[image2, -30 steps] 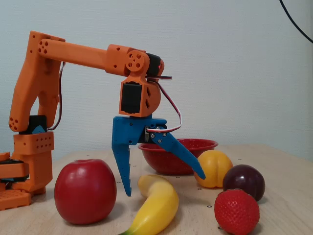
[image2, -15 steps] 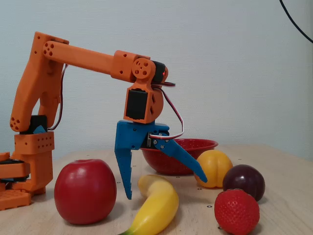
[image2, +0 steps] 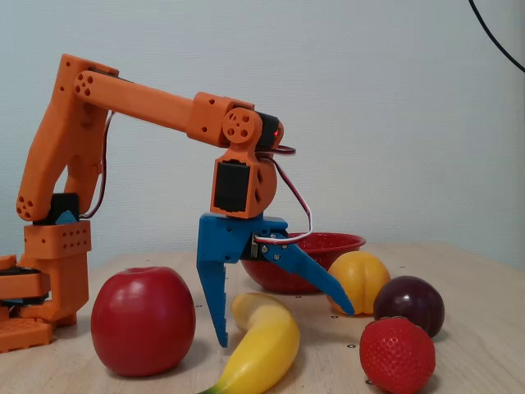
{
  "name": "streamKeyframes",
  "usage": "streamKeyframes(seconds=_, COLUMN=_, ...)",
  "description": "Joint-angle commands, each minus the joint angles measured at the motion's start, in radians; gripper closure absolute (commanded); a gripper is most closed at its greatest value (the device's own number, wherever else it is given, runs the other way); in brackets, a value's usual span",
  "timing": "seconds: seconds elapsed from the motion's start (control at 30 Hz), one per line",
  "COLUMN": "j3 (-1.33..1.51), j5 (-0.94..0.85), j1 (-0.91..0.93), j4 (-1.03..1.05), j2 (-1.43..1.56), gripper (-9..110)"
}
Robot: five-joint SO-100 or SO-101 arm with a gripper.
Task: Put the banana in the red bowl.
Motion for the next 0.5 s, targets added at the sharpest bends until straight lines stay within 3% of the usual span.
streamKeyframes(seconds=0.0, j3=-0.028, j5=0.020, j1=-0.008, j4=-0.021, j2=0.054, gripper=45)
streamKeyframes(seconds=0.47, j3=0.037, j5=0.043, j1=-0.011, j4=-0.117, j2=0.046, gripper=47)
